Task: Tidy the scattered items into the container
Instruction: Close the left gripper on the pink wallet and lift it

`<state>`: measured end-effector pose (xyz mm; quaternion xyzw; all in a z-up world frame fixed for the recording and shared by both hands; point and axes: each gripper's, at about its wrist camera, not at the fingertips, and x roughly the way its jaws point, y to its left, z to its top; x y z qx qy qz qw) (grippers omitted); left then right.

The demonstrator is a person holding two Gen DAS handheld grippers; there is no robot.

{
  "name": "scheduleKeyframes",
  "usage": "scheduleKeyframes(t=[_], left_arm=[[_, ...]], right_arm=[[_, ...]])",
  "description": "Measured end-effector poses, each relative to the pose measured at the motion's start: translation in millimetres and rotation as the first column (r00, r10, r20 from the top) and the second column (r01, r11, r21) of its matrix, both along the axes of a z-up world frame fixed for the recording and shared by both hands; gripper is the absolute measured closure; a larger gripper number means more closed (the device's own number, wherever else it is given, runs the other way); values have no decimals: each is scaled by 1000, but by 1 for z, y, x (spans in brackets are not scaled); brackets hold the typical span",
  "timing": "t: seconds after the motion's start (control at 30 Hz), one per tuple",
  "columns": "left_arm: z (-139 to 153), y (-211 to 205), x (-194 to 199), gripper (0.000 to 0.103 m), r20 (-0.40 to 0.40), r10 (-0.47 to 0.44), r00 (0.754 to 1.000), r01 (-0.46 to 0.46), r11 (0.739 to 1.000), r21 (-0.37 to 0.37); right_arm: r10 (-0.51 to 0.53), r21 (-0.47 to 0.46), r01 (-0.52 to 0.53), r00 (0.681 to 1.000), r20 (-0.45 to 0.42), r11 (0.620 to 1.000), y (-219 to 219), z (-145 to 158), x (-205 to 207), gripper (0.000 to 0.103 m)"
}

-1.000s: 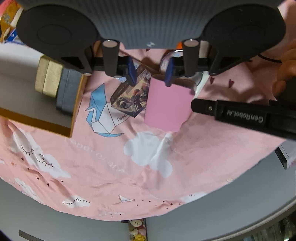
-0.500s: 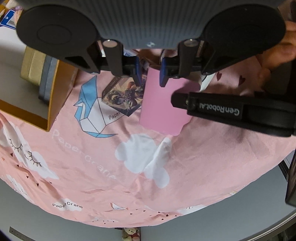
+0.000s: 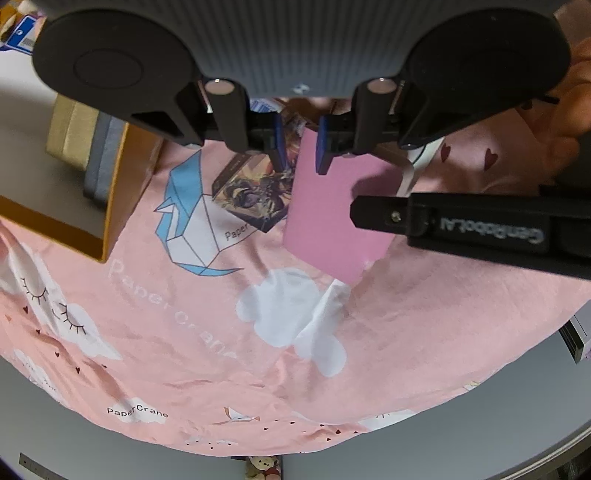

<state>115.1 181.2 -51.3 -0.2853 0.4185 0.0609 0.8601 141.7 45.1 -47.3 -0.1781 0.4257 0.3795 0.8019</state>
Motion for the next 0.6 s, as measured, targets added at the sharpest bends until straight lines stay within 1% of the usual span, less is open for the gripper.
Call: scheduleKeyframes(t=[0.03,0.1,0.13,0.2,0.27,0.33,0.47,0.53,0.6], left_arm=[[2,-3,0,62,8,-9,1000,9,1000,9],[4,-8,1,63,15,-21,1000,21,999,36],[3,-11,3,63,10,-24,1000,23,998,54],[-1,-16,7,63,-6,-24,1000,25,996,86],[-6,-19,8,63,-10,-24,1000,25,995,99],[-7,-19,6,63,17,-22,1000,20,996,89],[0,-13,-2,69,112,-33,993,32,999,7],[1,-14,-1,69,121,-47,991,49,999,-12],[-1,-18,4,69,103,-65,993,66,998,-9]], right_arm=[[0,-13,0,1000,7,1000,0,0,0,89],[1,-33,-1,1000,14,999,-1,-2,0,89],[2,-37,-2,1000,11,999,-2,-3,1,92],[9,-39,-9,1000,14,999,-3,-4,0,92],[10,-42,-9,1000,20,999,-3,-4,-1,93],[8,-43,-7,1000,24,999,-3,-4,-1,93],[7,-48,-6,1000,30,999,-3,-4,-2,95],[11,-49,-10,1000,27,999,-3,-4,-2,95],[15,-48,-14,1000,19,999,-2,-5,-2,95]])
